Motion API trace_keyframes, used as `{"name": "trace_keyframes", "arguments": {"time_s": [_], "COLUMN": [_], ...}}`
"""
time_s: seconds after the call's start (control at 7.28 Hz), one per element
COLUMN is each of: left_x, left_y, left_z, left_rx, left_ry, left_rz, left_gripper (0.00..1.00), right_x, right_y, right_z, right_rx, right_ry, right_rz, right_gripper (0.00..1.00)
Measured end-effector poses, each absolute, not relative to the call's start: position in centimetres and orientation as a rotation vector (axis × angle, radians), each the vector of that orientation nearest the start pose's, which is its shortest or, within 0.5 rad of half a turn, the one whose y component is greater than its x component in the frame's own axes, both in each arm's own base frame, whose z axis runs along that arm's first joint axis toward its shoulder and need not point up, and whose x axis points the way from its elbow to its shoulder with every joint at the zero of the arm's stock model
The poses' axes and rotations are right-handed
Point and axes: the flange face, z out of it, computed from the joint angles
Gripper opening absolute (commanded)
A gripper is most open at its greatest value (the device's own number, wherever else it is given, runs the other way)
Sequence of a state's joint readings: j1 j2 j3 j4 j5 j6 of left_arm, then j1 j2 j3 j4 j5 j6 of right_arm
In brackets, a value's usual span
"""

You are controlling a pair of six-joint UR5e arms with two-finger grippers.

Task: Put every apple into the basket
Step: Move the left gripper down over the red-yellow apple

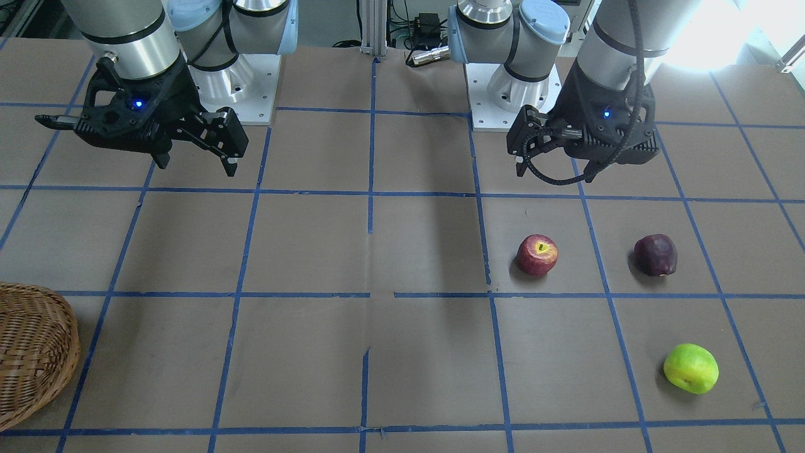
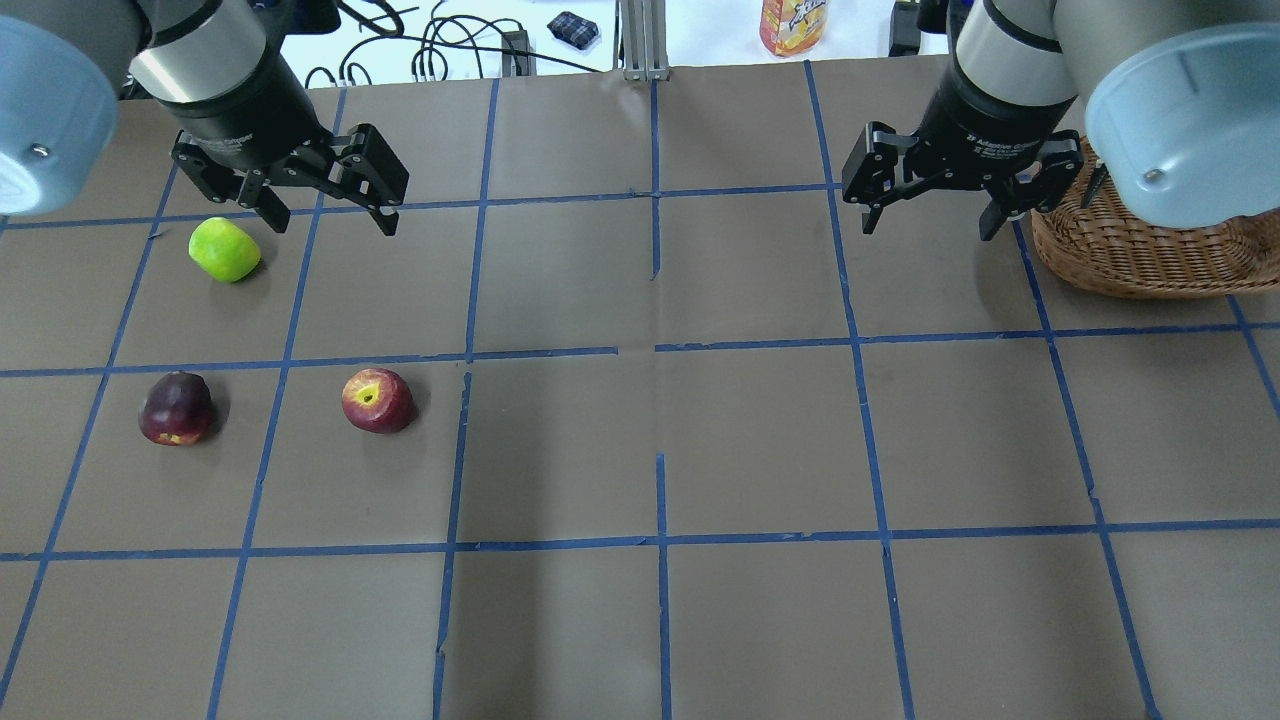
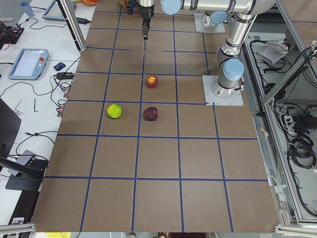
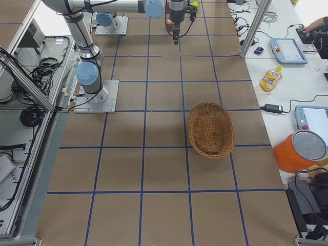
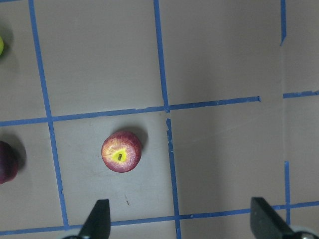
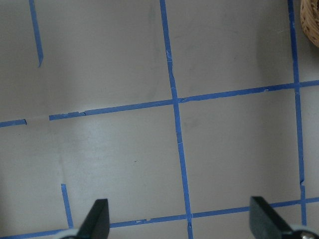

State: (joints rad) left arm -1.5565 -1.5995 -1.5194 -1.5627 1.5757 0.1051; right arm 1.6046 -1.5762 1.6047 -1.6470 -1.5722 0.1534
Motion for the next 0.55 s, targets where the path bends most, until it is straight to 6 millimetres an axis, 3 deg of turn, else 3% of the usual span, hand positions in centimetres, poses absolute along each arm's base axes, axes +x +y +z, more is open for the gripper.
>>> {"name": "trace_keyframes", "arguments": {"time_s": [0.55], "left_x": [-12.45], "left_y": [-51.3], "left_z": [49.1], "left_rx": [0.147], "left_ry": [3.129], "left_rz": [0.009], "left_gripper": [1.0], "right_x": [15.26], "right_y": [-48.84], "right_z": [48.09], "right_rx": [0.179], "right_ry": [3.133], "right_rz": [-0.073], "right_gripper": [1.0]}}
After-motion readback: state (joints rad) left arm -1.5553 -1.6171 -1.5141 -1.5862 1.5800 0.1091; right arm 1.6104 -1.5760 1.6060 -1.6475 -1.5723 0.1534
